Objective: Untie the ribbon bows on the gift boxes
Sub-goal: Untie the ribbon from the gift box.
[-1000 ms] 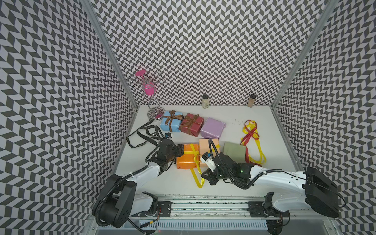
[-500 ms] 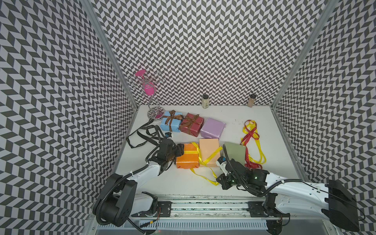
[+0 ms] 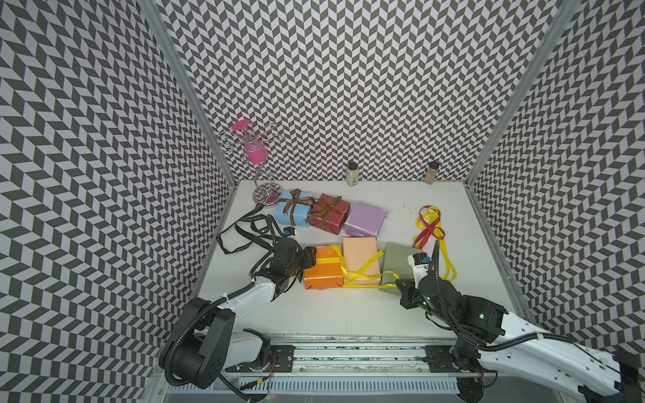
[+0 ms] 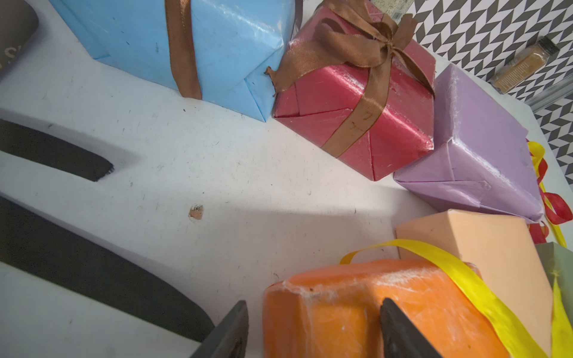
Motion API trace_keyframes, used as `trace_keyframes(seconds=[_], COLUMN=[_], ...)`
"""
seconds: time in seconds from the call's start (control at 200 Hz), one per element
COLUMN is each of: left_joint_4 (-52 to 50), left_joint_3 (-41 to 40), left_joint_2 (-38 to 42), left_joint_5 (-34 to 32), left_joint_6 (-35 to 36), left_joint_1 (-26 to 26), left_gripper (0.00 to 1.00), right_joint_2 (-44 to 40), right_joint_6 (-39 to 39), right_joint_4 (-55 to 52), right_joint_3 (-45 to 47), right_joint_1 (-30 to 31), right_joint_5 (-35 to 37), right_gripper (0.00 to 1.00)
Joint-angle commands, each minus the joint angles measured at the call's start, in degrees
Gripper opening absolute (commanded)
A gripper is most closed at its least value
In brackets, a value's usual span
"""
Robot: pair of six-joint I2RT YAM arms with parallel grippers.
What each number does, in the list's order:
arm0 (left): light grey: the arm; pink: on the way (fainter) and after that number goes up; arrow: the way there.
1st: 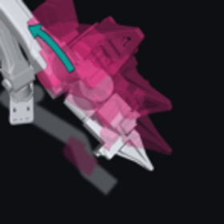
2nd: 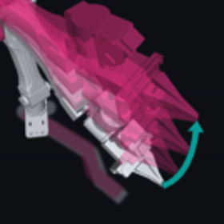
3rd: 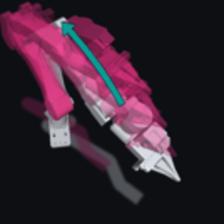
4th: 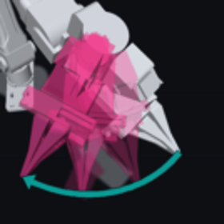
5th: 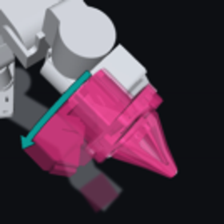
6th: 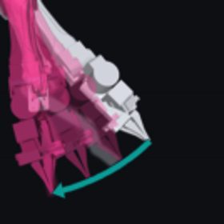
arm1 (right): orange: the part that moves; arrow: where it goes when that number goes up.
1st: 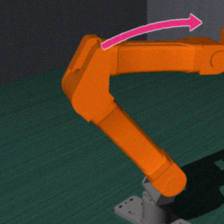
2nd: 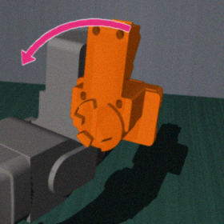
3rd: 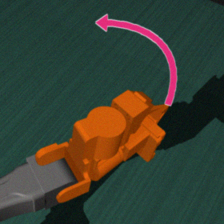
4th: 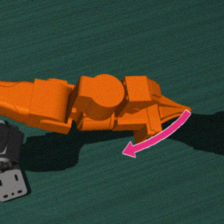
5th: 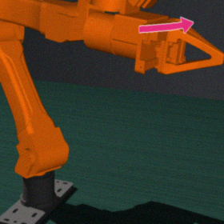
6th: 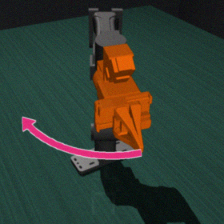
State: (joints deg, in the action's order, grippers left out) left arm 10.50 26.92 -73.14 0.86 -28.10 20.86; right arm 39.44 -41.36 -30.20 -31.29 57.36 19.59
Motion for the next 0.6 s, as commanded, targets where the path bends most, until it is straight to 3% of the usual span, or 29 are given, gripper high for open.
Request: trace_keyframes(seconds=[0.0,0.05,0.17,0.22,0.456,0.596], left_joint_4=[-3.12,-3.2,-4.0,-5.12,-14.91,-22.45], left_joint_3=[0.37,0.4,0.92,1.62,9.43,15.38], left_joint_2=[-0.82,-0.72,-0.24,0.38,4.62,4.3], left_joint_5=[-0.2,-0.07,0.1,-0.15,-9.29,-9.37], left_joint_6=[0.4,0.35,0.46,0.65,3.32,5.24], left_joint_1=[-0.21,-0.21,0.16,0.68,6.86,9.09], left_gripper=[0.67,0.67,0.67,0.67,0.67,0.67], right_joint_2=[1.47,3.61,8.29,9.51,14.46,20.66], right_joint_6=[-0.06,0.76,2.52,3.09,12.13,19.1], right_joint_4=[-0.05,1.09,5.61,6.98,11.34,13.8], right_joint_3=[-1.82,-2.1,-1.73,-1.93,-8.0,-12.4], right_joint_1=[-1.28,-1.75,-2.97,-3.33,-3.39,-3.39], right_joint_5=[4.03,3.09,-0.31,-1.27,-3.39,-9.79], right_gripper=[0.09,0.14,0.42,0.48,0.56,0.56])
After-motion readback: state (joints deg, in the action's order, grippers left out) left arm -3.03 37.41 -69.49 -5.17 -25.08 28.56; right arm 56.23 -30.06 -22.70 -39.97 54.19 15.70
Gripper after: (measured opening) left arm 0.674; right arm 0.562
